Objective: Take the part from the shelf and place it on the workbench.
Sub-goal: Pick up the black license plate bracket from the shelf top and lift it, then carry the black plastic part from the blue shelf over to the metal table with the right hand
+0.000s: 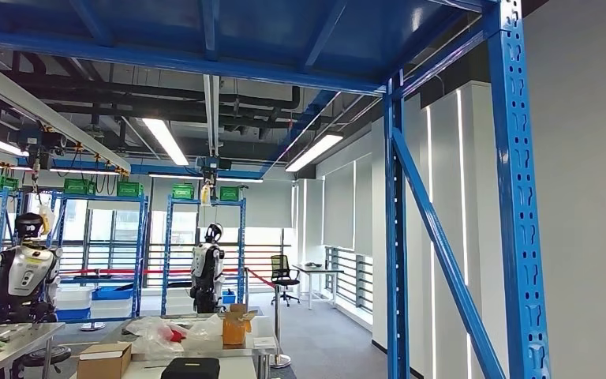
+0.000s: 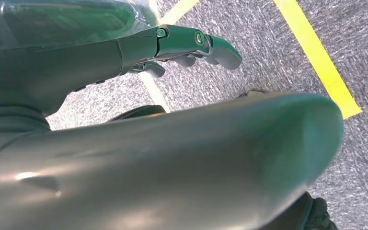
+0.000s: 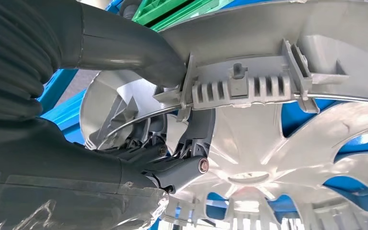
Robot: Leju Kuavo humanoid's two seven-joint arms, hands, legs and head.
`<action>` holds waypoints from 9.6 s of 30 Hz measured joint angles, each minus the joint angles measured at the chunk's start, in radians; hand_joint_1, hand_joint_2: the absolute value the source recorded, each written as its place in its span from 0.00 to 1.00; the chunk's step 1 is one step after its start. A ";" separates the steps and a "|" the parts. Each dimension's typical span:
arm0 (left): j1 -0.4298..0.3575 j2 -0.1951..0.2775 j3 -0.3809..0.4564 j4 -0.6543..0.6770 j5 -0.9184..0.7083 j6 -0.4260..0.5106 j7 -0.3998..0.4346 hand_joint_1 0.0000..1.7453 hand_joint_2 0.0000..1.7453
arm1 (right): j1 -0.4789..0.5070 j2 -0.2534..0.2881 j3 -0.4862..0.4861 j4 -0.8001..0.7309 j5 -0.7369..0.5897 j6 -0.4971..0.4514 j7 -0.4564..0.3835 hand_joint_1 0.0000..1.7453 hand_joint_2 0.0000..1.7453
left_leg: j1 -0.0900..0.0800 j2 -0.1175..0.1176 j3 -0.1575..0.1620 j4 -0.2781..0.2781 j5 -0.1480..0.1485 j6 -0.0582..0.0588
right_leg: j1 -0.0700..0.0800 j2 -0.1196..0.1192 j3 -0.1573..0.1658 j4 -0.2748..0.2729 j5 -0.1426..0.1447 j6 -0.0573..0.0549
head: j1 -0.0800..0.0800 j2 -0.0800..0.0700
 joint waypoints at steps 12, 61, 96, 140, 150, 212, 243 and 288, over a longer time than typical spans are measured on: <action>0.003 0.001 0.010 -0.008 0.011 -0.003 -0.007 0.00 0.00 | 0.001 -0.017 0.000 -0.023 0.013 0.008 0.019 1.00 1.00 | 0.000 0.000 0.000 0.000 0.000 0.000 | 0.000 0.000 0.000 0.000 0.000 0.000 | 0.000 0.000; 0.010 -0.031 0.012 -0.007 -0.012 0.084 -0.196 0.00 0.00 | 0.352 -0.018 -0.171 -0.870 -0.837 -0.453 -0.799 1.00 1.00 | 0.000 0.000 -0.002 0.000 0.000 0.000 | 0.000 0.000 -0.002 0.000 -0.001 -0.001 | 0.000 0.000; -0.025 -0.102 -0.019 0.033 -0.042 0.164 -0.302 0.00 1.00 | 0.304 0.001 -0.069 -1.018 -0.951 -0.221 -0.870 1.00 1.00 | 0.000 0.000 -0.001 -0.002 0.000 0.000 | 0.000 0.000 -0.002 0.000 -0.002 -0.002 | 0.001 0.000; -0.012 -0.146 0.116 0.066 0.124 0.130 -0.387 0.00 1.00 | 0.304 -0.012 -0.037 -1.045 -0.880 -0.359 -0.803 1.00 1.00 | 0.022 0.001 0.009 -0.016 0.006 -0.002 | -0.029 -0.002 -0.075 0.135 -0.028 0.044 | -0.006 0.000; -0.016 -0.143 0.116 0.070 0.138 0.130 -0.383 0.00 1.00 | 0.303 -0.014 -0.037 -1.047 -0.880 -0.379 -0.791 1.00 1.00 | 0.025 0.001 -0.068 0.184 -0.127 -0.048 | -0.020 -0.001 -0.057 0.037 0.018 -0.027 | 0.006 0.000; -0.009 -0.141 0.113 0.080 0.192 0.132 -0.391 0.00 1.00 | 0.330 -0.034 -0.038 -1.052 -0.888 -0.475 -0.788 1.00 1.00 | 0.004 0.008 -0.121 0.235 -0.127 -0.048 | -0.016 -0.004 -0.020 0.029 -0.010 -0.037 | 0.006 0.000; -0.011 -0.141 0.112 0.080 0.214 0.144 -0.391 0.00 1.00 | 0.335 -0.034 -0.044 -1.050 -0.946 -0.504 -0.792 1.00 1.00 | 0.002 0.006 -0.125 0.249 -0.126 -0.050 | -0.017 -0.004 -0.015 0.022 -0.010 -0.037 | 0.006 0.000; 0.028 -0.079 0.108 0.054 0.321 0.245 -0.406 0.00 1.00 | 0.352 -0.025 -0.081 -1.012 -1.084 -0.467 -0.876 1.00 1.00 | -0.004 0.009 0.041 -0.047 0.001 0.012 | -0.018 -0.004 -0.097 0.144 -0.083 0.015 | 0.002 0.000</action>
